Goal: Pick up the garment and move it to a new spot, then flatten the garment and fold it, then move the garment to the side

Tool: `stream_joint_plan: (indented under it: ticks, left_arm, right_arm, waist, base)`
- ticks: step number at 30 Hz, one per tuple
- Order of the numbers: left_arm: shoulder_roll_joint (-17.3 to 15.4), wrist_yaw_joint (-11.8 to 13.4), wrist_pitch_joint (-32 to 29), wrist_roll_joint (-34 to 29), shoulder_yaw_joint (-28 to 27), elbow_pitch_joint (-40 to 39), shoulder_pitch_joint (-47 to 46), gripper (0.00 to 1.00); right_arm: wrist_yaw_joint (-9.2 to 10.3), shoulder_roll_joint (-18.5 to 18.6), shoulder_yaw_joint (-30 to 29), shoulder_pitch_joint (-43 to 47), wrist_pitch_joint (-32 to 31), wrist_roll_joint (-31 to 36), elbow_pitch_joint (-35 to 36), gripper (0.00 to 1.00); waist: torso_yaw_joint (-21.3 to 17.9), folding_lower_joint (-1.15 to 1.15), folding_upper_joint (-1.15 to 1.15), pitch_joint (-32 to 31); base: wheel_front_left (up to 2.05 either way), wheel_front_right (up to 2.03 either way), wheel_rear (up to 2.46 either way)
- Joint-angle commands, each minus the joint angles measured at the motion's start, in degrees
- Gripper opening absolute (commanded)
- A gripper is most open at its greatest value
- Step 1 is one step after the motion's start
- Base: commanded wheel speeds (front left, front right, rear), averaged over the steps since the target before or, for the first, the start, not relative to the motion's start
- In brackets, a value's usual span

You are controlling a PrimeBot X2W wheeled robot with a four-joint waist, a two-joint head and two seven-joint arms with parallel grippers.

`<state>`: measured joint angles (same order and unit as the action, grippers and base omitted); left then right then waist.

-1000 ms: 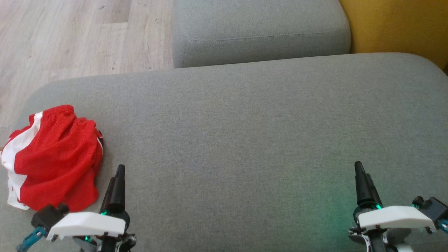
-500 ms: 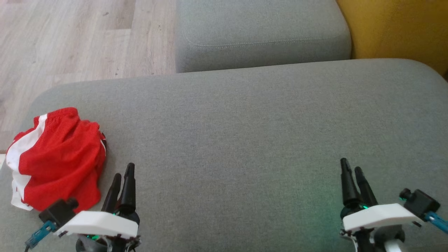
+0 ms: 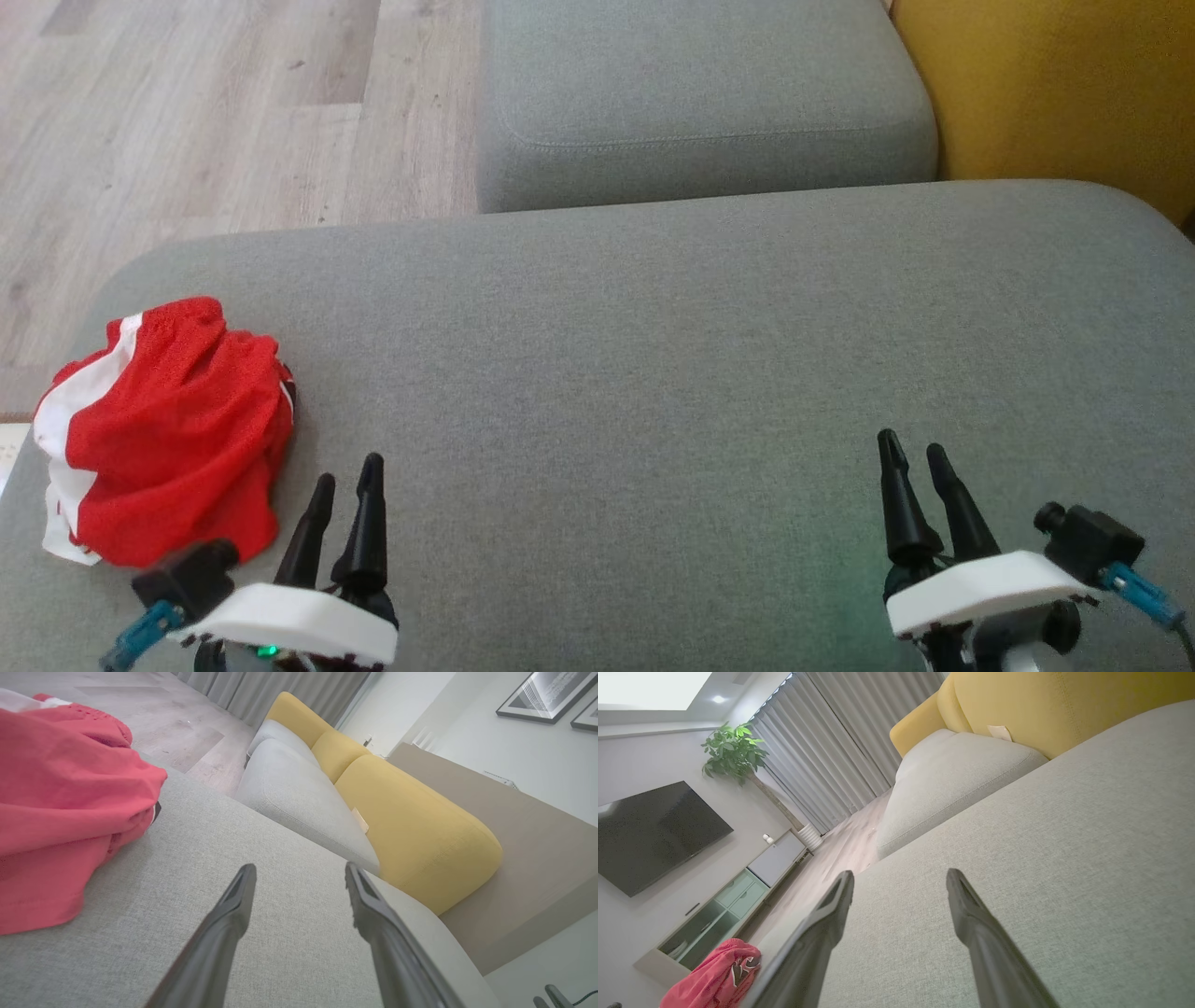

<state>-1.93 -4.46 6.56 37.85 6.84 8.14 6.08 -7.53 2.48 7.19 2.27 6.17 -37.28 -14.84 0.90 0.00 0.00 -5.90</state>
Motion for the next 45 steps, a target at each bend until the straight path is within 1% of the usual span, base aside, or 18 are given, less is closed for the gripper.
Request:
stream_joint_plan:
  ticks: [1,16,31,39,45]
  left_arm:
    - [-0.7,0.4,0.8,-2.1,-0.6,-2.6,-1.8,1.00]
    - [-0.8,1.3,3.3,-12.1,0.5,-2.6,-0.7,1.00]
    - [-0.8,1.6,5.6,-21.3,1.4,-3.5,-0.1,1.00]
    - [-0.9,2.6,7.0,-25.9,1.5,-4.0,0.5,1.00]
    - [-0.9,4.2,8.0,-29.7,1.6,-3.5,0.6,1.00]
  right_arm:
    - [0.03,0.6,1.3,-1.2,1.1,2.1,1.8,1.00]
    - [0.03,0.4,1.9,-0.3,3.6,11.8,2.0,1.00]
    - [0.04,0.3,2.0,0.3,6.0,20.9,3.3,1.00]
    - [0.04,0.4,0.9,0.7,7.3,24.0,3.3,1.00]
    - [0.04,0.4,0.6,0.9,8.4,27.8,2.2,1.00]
  waist:
    - [0.0,0.00,0.00,-0.2]
    - [0.2,0.00,0.00,-1.3]
    - [0.8,0.00,0.00,-1.6]
    - [0.7,0.00,0.00,-2.0]
    - [0.7,0.00,0.00,-2.2]
  base:
    - [0.00,0.00,0.00]
    - [0.00,0.00,0.00]
    - [0.00,0.00,0.00]
    - [0.00,0.00,0.00]
    - [0.00,0.00,0.00]
